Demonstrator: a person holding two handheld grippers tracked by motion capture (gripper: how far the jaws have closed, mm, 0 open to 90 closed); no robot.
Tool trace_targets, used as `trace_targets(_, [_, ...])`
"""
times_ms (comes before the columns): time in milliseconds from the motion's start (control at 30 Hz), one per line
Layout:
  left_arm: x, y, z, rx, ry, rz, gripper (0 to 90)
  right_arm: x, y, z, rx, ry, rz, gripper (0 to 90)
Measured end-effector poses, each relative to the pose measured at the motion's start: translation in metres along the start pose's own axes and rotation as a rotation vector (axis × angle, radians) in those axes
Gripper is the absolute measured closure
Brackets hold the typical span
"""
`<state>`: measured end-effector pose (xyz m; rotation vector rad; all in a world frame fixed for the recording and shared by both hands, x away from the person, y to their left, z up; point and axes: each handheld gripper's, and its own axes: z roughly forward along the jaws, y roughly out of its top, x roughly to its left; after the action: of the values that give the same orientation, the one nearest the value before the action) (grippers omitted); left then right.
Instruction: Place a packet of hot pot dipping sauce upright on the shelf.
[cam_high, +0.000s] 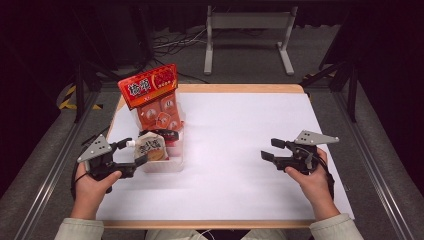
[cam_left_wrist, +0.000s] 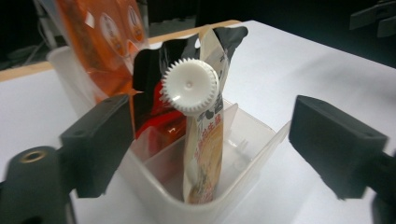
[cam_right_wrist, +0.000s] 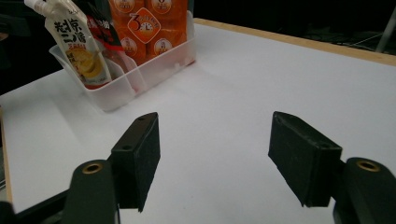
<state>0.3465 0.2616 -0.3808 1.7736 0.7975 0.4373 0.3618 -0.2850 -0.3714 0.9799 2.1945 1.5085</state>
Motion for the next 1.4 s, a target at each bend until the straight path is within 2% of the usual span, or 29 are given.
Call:
trace_targets(167, [-0.002, -0.005, -0.012, 0.016, 0.033, -0.014, 9.2, -0.003, -0.007, -0.016, -0.031, -0.028, -0.024, 31.7])
trace_targets(267, [-0.002, -0.012, -0.014, 0.034, 0.034, -0.030, 8.1, -0.007, -0.013, -0.025, -0.042, -0.047, -0.025, 30.9])
trace_targets(433, [-0.003, -0.021, -0.015, 0.068, 0.038, -0.038, 6.4, -0.013, -0.024, -0.038, -0.040, -0.090, -0.016, 29.7])
trace_targets(600, [0.001, -0.033, -0.014, 0.102, 0.046, -0.069, 5.0, -0.017, -0.035, -0.044, -0.027, -0.123, -0.012, 28.3])
trace_targets(833, [0.006, -0.047, -0.010, 0.133, 0.054, -0.095, 4.8, -0.021, -0.046, -0.046, -0.002, -0.166, -0.018, 26.8])
trace_targets(967, [0.012, -0.058, -0.003, 0.128, 0.047, -0.091, 6.0, -0.023, -0.054, -0.045, 0.007, -0.185, -0.026, 25.1])
trace_targets(1167, [0.014, -0.068, 0.009, 0.174, 0.043, -0.072, 6.4, -0.027, -0.067, -0.037, 0.031, -0.204, -0.042, 24.7])
trace_targets(1333, [0.015, -0.074, 0.014, 0.205, 0.053, -0.062, 6.4, -0.032, -0.075, -0.034, 0.031, -0.202, -0.012, 25.2])
trace_targets(1400, [0.016, -0.074, 0.015, 0.212, 0.052, -0.071, 6.8, -0.033, -0.078, -0.033, 0.040, -0.204, -0.003, 25.4])
